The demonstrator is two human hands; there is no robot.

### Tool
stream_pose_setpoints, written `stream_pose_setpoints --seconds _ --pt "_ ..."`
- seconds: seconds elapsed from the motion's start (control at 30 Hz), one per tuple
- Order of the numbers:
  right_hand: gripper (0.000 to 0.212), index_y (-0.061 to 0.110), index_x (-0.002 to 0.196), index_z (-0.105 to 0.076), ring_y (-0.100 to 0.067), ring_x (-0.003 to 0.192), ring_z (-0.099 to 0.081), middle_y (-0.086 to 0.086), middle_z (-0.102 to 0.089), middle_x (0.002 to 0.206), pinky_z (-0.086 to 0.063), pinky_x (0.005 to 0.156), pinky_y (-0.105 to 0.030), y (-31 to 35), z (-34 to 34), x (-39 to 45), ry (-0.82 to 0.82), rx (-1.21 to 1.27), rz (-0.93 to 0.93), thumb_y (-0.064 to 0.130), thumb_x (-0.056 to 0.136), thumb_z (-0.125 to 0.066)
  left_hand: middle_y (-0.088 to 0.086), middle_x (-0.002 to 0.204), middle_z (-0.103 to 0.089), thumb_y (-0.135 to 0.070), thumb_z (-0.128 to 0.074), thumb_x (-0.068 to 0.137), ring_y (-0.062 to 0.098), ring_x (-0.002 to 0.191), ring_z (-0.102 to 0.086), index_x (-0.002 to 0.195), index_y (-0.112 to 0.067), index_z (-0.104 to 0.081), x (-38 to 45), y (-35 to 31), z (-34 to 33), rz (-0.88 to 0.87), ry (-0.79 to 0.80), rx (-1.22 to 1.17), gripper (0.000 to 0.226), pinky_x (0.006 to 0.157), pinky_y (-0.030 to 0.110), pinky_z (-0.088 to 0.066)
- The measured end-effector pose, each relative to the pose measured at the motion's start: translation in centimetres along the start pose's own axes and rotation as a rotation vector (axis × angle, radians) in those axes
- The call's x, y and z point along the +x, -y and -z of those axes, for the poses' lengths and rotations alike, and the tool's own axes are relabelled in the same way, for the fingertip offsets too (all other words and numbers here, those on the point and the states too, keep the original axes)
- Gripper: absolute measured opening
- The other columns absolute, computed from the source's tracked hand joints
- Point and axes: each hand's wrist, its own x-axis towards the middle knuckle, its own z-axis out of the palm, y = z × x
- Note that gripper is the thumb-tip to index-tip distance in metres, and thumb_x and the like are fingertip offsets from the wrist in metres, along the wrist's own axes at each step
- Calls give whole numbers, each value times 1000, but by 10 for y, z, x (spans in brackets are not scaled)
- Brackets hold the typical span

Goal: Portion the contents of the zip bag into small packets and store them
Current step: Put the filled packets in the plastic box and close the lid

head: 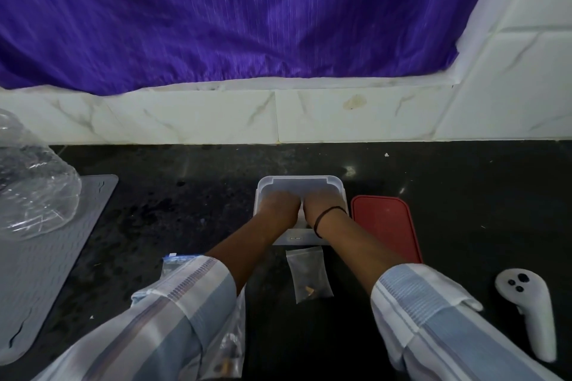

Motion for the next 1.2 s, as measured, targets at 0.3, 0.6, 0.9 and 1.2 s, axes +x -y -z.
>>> stream_pose_setpoints --seconds 0.3,0.6,0.9,1.2 --pt "17 11 86 -64 -20 75 -64 -4 -65 86 -51 63 -31 -13 4 -49 -615 334 144 16 97 -52 5 92 -72 -14 -55 96 22 77 -67 98 -14 -70 -58 6 12 -61 -582 -545 15 66 38 -58" --pt "22 23 83 -57 -11 67 -57 7 -59 74 -47 58 -30 -50 -106 -120 -295 571 -92 43 91 -60 2 84 -64 -13 -66 83 20 77 -61 85 -15 -66 -132 -22 -80 48 -461 -810 2 66 27 -43" --pt "8 19 82 -61 -21 77 -64 0 -68 81 -49 62 -32 -29 -118 -108 -256 615 -134 27 82 -63 12 100 -61 -3 -65 80 26 91 -62 96 -5 -67 -129 -40 -86 70 -327 -921 16 75 25 -48" --pt "10 19 80 -64 -21 74 -65 0 -67 76 -55 70 -40 -25 -97 -141 -383 1081 -34 10 84 -67 3 99 -74 -5 -63 92 20 96 -70 100 -19 -70 -154 -42 -71 266 -249 -1743 18 82 29 -56"
